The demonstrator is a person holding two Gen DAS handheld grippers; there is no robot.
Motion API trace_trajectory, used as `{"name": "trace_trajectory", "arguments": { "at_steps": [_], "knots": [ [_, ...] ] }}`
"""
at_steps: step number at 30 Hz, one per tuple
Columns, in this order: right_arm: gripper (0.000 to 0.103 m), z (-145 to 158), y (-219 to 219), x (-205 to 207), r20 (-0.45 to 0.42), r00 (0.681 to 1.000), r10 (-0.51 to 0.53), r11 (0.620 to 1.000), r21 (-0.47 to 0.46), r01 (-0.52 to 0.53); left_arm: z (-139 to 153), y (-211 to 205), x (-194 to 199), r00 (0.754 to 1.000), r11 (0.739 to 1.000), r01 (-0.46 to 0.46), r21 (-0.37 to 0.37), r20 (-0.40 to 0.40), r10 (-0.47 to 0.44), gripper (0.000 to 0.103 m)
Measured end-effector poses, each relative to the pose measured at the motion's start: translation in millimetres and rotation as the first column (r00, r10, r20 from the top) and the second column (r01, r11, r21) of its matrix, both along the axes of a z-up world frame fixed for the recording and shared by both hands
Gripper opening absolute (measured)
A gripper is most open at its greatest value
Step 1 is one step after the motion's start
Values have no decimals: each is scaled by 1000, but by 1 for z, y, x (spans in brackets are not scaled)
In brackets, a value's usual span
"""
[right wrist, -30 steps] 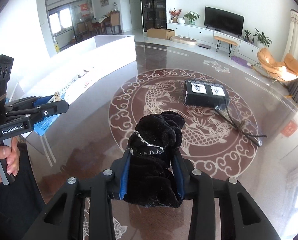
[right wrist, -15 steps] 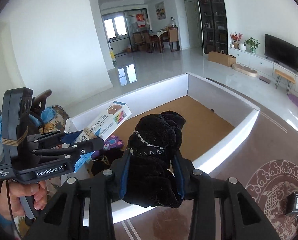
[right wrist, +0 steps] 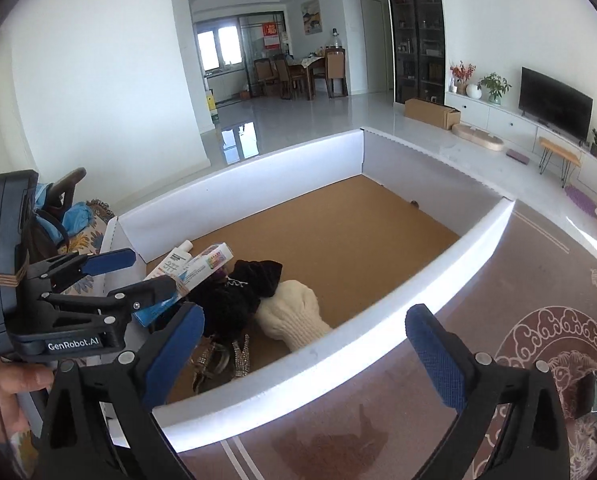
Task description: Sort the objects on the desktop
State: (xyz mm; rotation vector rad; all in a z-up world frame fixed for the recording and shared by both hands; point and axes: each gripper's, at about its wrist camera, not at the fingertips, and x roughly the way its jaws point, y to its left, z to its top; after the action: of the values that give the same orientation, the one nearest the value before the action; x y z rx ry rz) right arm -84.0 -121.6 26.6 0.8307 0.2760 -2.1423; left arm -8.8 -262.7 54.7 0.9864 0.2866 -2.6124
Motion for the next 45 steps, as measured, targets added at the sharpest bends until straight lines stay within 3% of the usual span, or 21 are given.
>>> {"name": "trace_trajectory", "arguments": {
  "at_steps": [6, 12, 15, 18, 20, 24, 29, 31, 45],
  "knots": [
    [102, -33, 100, -16, 28, 987, -158, 983, 96, 155, 14, 40, -8, 998, 997, 60, -40, -32, -61, 81],
    [102, -73, 198, -23, 80, 940, -333, 935, 159, 317, 19, 88, -9, 987, 986, 151, -66, -40, -153, 83],
    [102, -95, 239, -16, 88, 909, -407, 901, 204, 383, 9, 115, -13, 971, 971, 237, -24, -31, -238, 99],
    [102, -112, 268, -14, 78, 885, -458, 867, 259, 426, -16, 150, -23, 947, 946, 320, 46, 1, -321, 99],
    [103, -113, 281, -14, 102, 879, -465, 872, 227, 434, -39, 174, -34, 929, 929, 361, 84, 51, -366, 99],
    [103, -116, 282, -11, 92, 870, -485, 859, 240, 453, -84, 213, -60, 896, 910, 402, 96, 162, -413, 99],
    [103, -116, 284, -11, 92, 870, -485, 859, 239, 453, -114, 233, -89, 870, 906, 419, 59, 260, -419, 99],
    [103, -117, 282, -10, 92, 870, -485, 859, 239, 453, -116, 234, -93, 876, 907, 421, 20, 249, -412, 102],
    [103, -117, 280, -11, 89, 869, -486, 857, 243, 455, -114, 228, -92, 885, 909, 417, 19, 220, -411, 103]
  ]
}}
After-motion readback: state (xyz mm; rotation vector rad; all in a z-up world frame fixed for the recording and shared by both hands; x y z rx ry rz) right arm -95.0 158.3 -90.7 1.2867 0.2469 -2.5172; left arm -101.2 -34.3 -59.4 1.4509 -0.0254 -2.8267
